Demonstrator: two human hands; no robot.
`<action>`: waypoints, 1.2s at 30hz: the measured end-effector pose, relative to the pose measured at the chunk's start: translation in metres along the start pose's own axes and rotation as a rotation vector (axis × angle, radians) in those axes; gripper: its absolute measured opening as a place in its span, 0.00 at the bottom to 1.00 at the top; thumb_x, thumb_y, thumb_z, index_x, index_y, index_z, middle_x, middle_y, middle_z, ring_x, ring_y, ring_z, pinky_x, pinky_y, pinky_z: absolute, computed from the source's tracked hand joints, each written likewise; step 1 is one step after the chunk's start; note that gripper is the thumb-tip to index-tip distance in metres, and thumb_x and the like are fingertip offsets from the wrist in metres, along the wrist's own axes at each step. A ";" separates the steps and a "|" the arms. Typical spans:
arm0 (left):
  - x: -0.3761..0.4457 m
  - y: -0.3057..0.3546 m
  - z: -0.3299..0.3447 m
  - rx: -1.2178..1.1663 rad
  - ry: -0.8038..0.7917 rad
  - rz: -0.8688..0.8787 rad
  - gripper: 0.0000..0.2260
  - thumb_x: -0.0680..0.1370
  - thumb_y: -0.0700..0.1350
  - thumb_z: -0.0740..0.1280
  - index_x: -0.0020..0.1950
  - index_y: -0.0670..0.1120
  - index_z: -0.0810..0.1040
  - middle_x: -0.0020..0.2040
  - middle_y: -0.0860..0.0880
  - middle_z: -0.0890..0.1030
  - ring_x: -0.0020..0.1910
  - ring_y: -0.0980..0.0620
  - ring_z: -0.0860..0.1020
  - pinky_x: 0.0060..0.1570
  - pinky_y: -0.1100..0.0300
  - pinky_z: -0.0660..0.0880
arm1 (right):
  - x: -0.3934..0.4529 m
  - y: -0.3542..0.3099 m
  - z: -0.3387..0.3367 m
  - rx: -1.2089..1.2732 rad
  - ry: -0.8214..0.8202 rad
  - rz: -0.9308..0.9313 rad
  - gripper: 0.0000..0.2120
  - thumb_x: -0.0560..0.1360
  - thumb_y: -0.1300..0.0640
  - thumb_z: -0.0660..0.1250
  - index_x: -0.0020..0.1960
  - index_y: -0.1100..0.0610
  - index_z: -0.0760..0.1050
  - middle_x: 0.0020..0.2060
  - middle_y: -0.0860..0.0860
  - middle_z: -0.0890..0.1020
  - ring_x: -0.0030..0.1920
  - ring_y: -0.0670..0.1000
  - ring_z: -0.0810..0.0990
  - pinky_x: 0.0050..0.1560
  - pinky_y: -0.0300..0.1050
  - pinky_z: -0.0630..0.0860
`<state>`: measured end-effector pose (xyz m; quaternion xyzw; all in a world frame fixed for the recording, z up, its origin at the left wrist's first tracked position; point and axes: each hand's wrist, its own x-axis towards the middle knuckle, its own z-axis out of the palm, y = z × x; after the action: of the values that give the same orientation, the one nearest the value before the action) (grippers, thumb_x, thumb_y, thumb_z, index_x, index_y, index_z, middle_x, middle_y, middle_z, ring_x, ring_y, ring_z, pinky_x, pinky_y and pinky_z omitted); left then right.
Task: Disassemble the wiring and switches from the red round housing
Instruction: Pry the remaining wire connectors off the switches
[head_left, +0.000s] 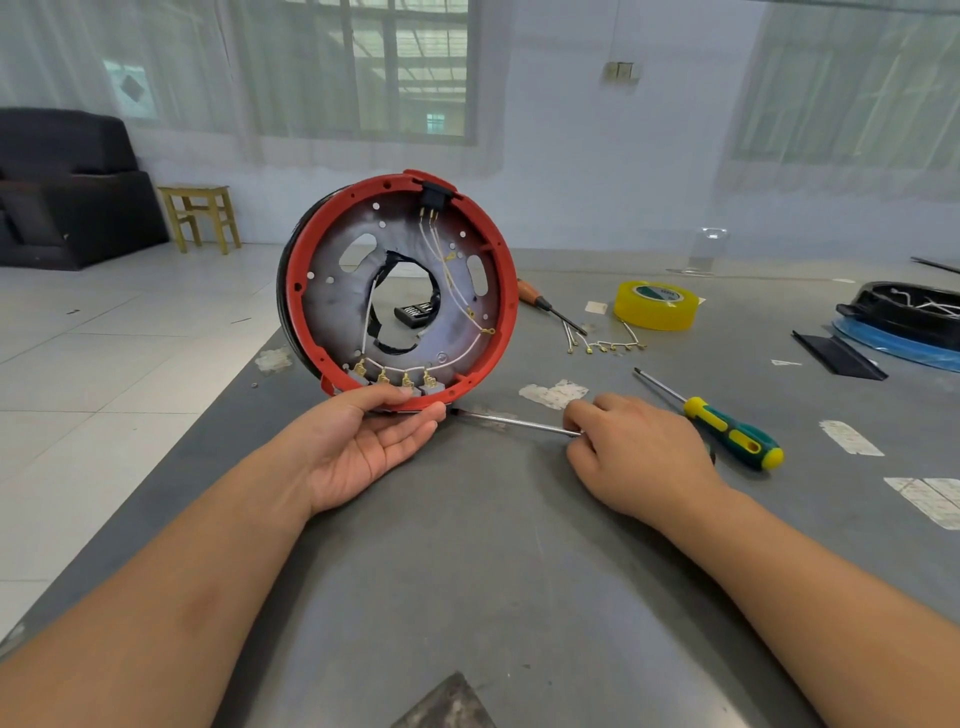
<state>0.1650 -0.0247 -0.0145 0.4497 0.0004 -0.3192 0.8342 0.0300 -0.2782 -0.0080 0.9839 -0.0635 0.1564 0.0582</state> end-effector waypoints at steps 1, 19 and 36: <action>0.000 0.000 0.000 -0.007 0.006 0.002 0.10 0.79 0.33 0.68 0.59 0.34 0.80 0.59 0.32 0.85 0.55 0.39 0.87 0.44 0.50 0.86 | -0.001 0.002 -0.001 0.026 -0.005 -0.011 0.07 0.81 0.46 0.55 0.54 0.44 0.71 0.47 0.45 0.76 0.46 0.50 0.75 0.39 0.46 0.76; -0.004 -0.002 0.004 0.122 -0.020 0.005 0.05 0.79 0.30 0.68 0.46 0.35 0.81 0.57 0.28 0.84 0.53 0.35 0.87 0.43 0.50 0.86 | 0.002 0.019 -0.009 0.013 0.131 -0.105 0.20 0.81 0.35 0.45 0.45 0.43 0.71 0.36 0.44 0.75 0.36 0.49 0.74 0.31 0.47 0.75; -0.005 0.000 0.001 0.192 -0.092 -0.019 0.31 0.70 0.29 0.73 0.73 0.32 0.71 0.59 0.29 0.83 0.57 0.33 0.85 0.45 0.52 0.85 | 0.005 0.020 -0.008 0.013 0.072 -0.166 0.20 0.80 0.35 0.46 0.37 0.44 0.64 0.30 0.43 0.71 0.33 0.46 0.72 0.28 0.42 0.65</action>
<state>0.1610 -0.0226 -0.0129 0.5125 -0.0641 -0.3458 0.7834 0.0295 -0.2975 0.0033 0.9799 0.0213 0.1868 0.0671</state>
